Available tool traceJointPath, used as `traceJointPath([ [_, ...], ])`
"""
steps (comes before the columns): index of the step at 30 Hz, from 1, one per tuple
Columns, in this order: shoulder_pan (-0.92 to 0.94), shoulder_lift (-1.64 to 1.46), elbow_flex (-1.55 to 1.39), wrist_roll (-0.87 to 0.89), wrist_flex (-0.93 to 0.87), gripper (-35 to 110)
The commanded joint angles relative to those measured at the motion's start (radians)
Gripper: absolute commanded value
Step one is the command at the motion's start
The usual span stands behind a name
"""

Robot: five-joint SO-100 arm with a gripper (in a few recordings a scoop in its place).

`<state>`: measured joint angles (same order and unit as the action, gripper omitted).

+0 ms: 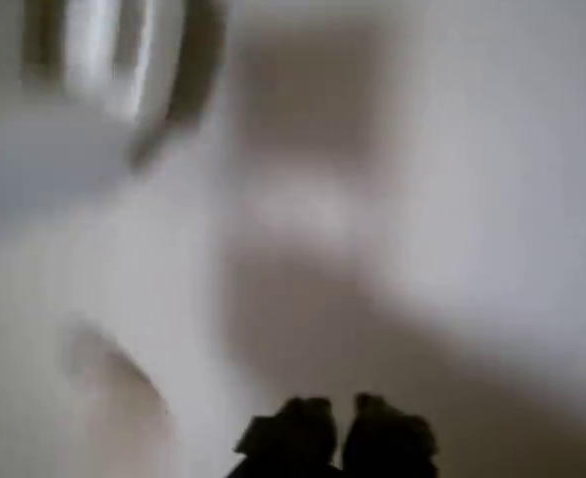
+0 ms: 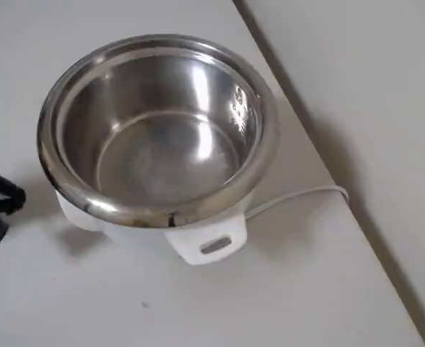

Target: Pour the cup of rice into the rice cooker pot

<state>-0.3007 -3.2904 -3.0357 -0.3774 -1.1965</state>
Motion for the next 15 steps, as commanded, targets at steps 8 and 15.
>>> traceJointPath([
  [8,-0.485,-0.032,-0.044,-0.749,0.092,10],
  [15,-0.425,-0.028,-0.055,-1.006,0.321,28],
])
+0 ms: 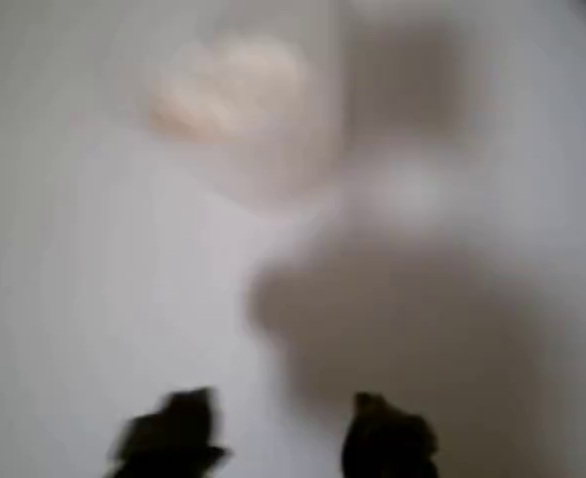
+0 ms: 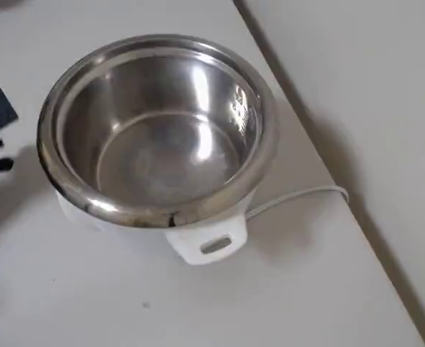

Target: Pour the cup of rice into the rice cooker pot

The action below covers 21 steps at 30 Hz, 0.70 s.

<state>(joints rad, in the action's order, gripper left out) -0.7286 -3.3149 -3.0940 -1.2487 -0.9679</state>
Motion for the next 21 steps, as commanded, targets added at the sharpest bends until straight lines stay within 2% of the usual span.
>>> traceJointPath([
  [1,0.011,0.015,-0.006,-0.156,0.129,30],
  [3,0.048,0.106,-0.012,-0.206,0.238,34],
  [7,0.121,0.414,-0.012,-0.236,0.594,42],
  [11,0.133,0.716,-0.005,-0.250,0.911,43],
  [17,0.167,1.266,0.021,-0.278,1.536,47],
  [21,0.184,1.575,0.104,-0.278,1.850,48],
])
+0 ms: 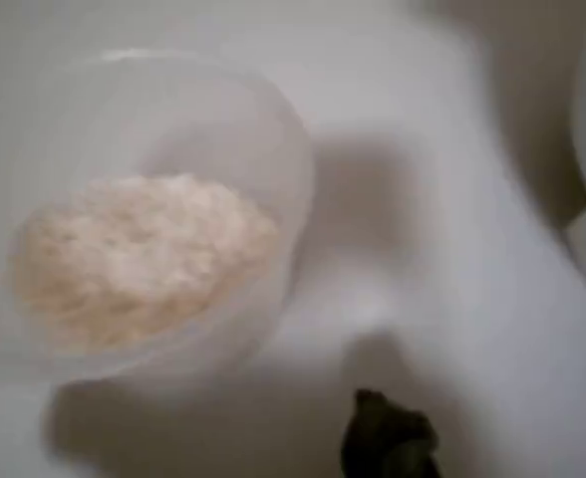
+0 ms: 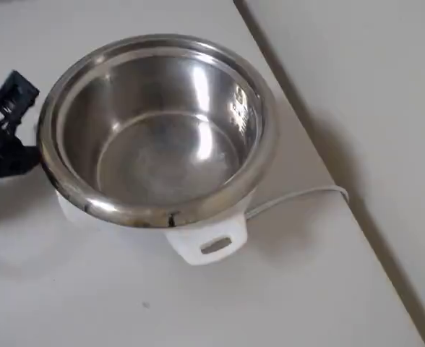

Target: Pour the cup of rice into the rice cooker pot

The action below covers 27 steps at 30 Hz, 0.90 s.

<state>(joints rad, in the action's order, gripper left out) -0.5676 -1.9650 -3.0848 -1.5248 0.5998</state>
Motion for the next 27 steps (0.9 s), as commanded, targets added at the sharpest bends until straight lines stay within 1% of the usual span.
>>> traceJointPath([
  [1,0.025,0.310,0.120,-0.002,0.387,49],
  [7,0.037,0.954,0.324,-0.089,1.046,59],
  [9,0.032,1.126,0.399,-0.107,1.195,60],
  [10,0.029,1.187,0.439,-0.112,1.239,61],
  [15,0.008,1.233,0.555,-0.112,1.232,62],
  [22,0.003,1.184,0.644,-0.087,1.140,60],
  [24,0.000,1.175,0.653,-0.072,1.118,56],
  [26,-0.005,1.172,0.655,-0.029,1.112,48],
  [27,-0.009,1.177,0.657,-0.018,1.115,41],
])
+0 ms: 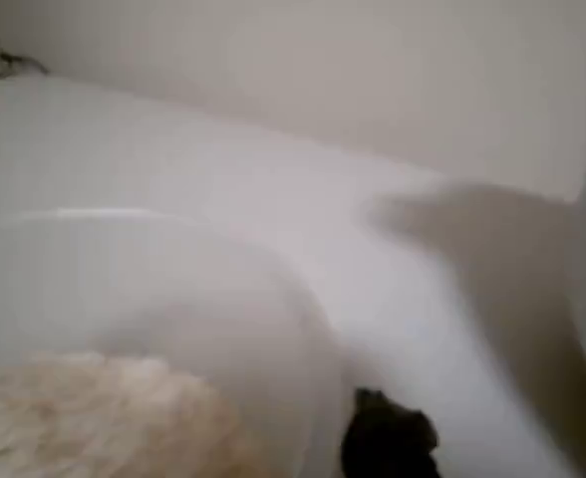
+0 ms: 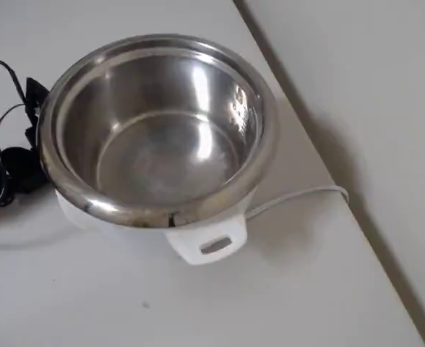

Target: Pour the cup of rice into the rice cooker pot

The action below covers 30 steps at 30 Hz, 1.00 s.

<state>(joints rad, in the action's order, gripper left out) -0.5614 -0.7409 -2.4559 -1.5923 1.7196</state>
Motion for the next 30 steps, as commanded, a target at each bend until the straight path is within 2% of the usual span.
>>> traceJointPath([
  [1,-0.021,-0.043,0.028,0.052,-0.005,37],
  [8,-0.083,0.091,0.080,0.046,0.072,16],
  [11,-0.098,0.146,0.104,0.032,0.101,14],
  [15,-0.103,0.069,0.098,0.023,0.086,13],
  [23,-0.100,-0.331,0.054,-0.028,-0.175,13],
  [30,-0.094,-0.758,0.049,-0.055,-0.537,13],
])
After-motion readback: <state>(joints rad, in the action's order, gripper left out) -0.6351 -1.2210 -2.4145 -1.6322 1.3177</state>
